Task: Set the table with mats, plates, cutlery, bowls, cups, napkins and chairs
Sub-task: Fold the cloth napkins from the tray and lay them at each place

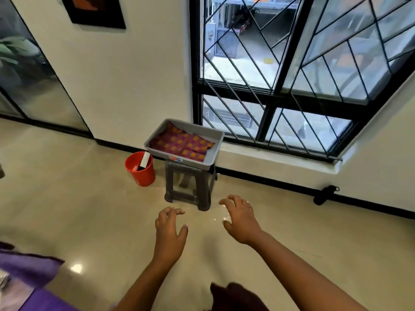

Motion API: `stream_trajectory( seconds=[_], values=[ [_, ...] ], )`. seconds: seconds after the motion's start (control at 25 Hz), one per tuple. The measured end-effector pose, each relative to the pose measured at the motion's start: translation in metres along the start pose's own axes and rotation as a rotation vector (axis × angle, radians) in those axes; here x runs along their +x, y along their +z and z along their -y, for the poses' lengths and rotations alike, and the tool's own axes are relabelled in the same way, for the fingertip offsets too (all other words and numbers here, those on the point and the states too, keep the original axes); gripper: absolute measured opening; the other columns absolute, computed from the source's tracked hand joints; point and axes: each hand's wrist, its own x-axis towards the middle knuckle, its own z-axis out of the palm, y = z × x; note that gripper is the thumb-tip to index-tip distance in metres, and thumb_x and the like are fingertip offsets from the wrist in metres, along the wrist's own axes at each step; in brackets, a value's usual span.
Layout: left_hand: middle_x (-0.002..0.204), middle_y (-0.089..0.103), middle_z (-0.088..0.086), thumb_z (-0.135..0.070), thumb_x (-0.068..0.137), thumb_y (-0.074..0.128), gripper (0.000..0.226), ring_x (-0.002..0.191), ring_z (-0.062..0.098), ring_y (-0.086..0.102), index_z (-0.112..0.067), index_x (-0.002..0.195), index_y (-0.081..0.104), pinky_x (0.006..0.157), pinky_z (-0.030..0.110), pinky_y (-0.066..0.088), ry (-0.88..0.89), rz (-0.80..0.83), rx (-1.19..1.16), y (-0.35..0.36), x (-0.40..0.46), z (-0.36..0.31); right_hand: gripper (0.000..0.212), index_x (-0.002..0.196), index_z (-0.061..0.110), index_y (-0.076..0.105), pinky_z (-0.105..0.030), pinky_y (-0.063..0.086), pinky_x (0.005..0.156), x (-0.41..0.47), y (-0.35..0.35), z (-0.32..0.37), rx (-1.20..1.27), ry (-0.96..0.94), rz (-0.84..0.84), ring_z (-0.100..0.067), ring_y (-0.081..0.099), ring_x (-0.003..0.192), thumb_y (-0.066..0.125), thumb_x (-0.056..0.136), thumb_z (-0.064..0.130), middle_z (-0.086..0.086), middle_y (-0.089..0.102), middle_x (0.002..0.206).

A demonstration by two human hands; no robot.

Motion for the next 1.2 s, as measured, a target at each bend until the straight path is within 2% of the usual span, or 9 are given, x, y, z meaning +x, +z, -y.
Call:
stream_trajectory(
  seconds=[0.12, 0.28, 0.36, 0.52, 0.64, 0.8, 0.96, 1.08, 1.2],
  values=[
    [0.134, 0.04, 0.001, -0.012, 0.09, 0.064, 0.031, 0.129, 0.019, 0.036, -0.025, 0.117, 0.053, 0.099, 0.024, 0.031, -0.006, 0.003, 0.01, 0.015, 0.052, -0.002, 0.055, 0.138, 0.031, 0.04, -0.035, 0.026, 0.113, 0.06, -0.005, -0.011, 0.028, -0.027, 0.07, -0.024, 0.033, 0.133, 0.062, 0.087, 0.027, 0.0, 0.035, 0.144],
    [0.126, 0.048, 0.011, -0.009, 0.082, 0.07, 0.034, 0.123, 0.03, 0.042, -0.018, 0.113, 0.059, 0.1, 0.035, 0.033, -0.042, 0.008, 0.068, 0.046, 0.133, 0.009, 0.049, 0.131, 0.03, 0.046, -0.033, 0.036, 0.105, 0.152, -0.005, -0.025, 0.053, -0.073, 0.229, -0.024, 0.041, 0.124, 0.064, 0.086, 0.026, 0.0, 0.042, 0.136],
    [0.122, 0.051, 0.012, -0.009, 0.08, 0.072, 0.035, 0.119, 0.03, 0.046, -0.017, 0.112, 0.061, 0.098, 0.031, 0.031, -0.056, 0.005, 0.085, 0.062, 0.184, 0.012, 0.044, 0.128, 0.028, 0.049, -0.037, 0.041, 0.103, 0.216, -0.007, -0.039, 0.006, -0.105, 0.312, -0.025, 0.044, 0.12, 0.064, 0.087, 0.029, -0.002, 0.046, 0.132],
    [0.123, 0.05, 0.009, -0.013, 0.081, 0.071, 0.035, 0.12, 0.027, 0.045, -0.02, 0.113, 0.059, 0.101, 0.032, 0.032, -0.139, 0.048, 0.112, 0.093, 0.275, 0.012, 0.031, 0.121, 0.025, 0.054, -0.039, 0.045, 0.094, 0.347, -0.006, -0.065, -0.048, -0.151, 0.423, -0.027, 0.051, 0.112, 0.05, 0.095, 0.041, -0.005, 0.053, 0.122],
    [0.13, 0.047, 0.009, -0.015, 0.082, 0.07, 0.04, 0.127, 0.026, 0.039, -0.018, 0.119, 0.056, 0.106, 0.033, 0.028, -0.17, 0.151, 0.163, 0.112, 0.327, 0.012, 0.032, 0.123, 0.019, 0.054, -0.043, 0.045, 0.093, 0.423, 0.002, -0.078, -0.095, -0.185, 0.508, -0.03, 0.053, 0.109, 0.038, 0.101, 0.036, -0.009, 0.054, 0.119],
    [0.13, 0.046, 0.009, -0.013, 0.083, 0.068, 0.041, 0.126, 0.023, 0.037, -0.015, 0.122, 0.055, 0.104, 0.028, 0.025, -0.225, 0.196, 0.204, 0.133, 0.386, 0.017, 0.04, 0.137, 0.016, 0.045, -0.049, 0.042, 0.102, 0.511, 0.044, -0.094, -0.222, -0.233, 0.716, -0.036, 0.047, 0.121, 0.043, 0.096, 0.018, -0.014, 0.045, 0.134],
    [0.128, 0.048, 0.006, -0.017, 0.083, 0.063, 0.04, 0.123, 0.018, 0.038, -0.016, 0.121, 0.054, 0.098, 0.017, 0.021, -0.302, 0.275, 0.167, 0.152, 0.407, 0.035, 0.042, 0.142, 0.02, 0.042, -0.048, 0.04, 0.103, 0.571, 0.095, -0.113, -0.445, -0.328, 0.862, -0.037, 0.042, 0.126, 0.039, 0.101, 0.026, -0.014, 0.035, 0.142],
    [0.133, 0.043, 0.003, -0.012, 0.086, 0.066, 0.042, 0.125, 0.018, 0.036, -0.019, 0.125, 0.052, 0.099, 0.021, 0.024, -0.405, 0.327, 0.154, 0.158, 0.407, 0.053, 0.047, 0.147, 0.028, 0.038, -0.05, 0.031, 0.111, 0.595, 0.13, -0.123, -0.699, -0.417, 0.938, -0.036, 0.023, 0.139, 0.045, 0.1, 0.028, -0.009, 0.015, 0.156],
    [0.133, 0.043, 0.0, -0.01, 0.087, 0.065, 0.042, 0.125, 0.018, 0.038, -0.02, 0.125, 0.051, 0.097, 0.018, 0.022, -0.441, 0.359, 0.157, 0.161, 0.403, 0.065, 0.054, 0.15, 0.031, 0.032, -0.057, 0.02, 0.115, 0.608, 0.155, -0.13, -0.832, -0.468, 0.977, -0.037, 0.003, 0.146, 0.049, 0.099, 0.026, -0.003, -0.006, 0.163]
  ],
)
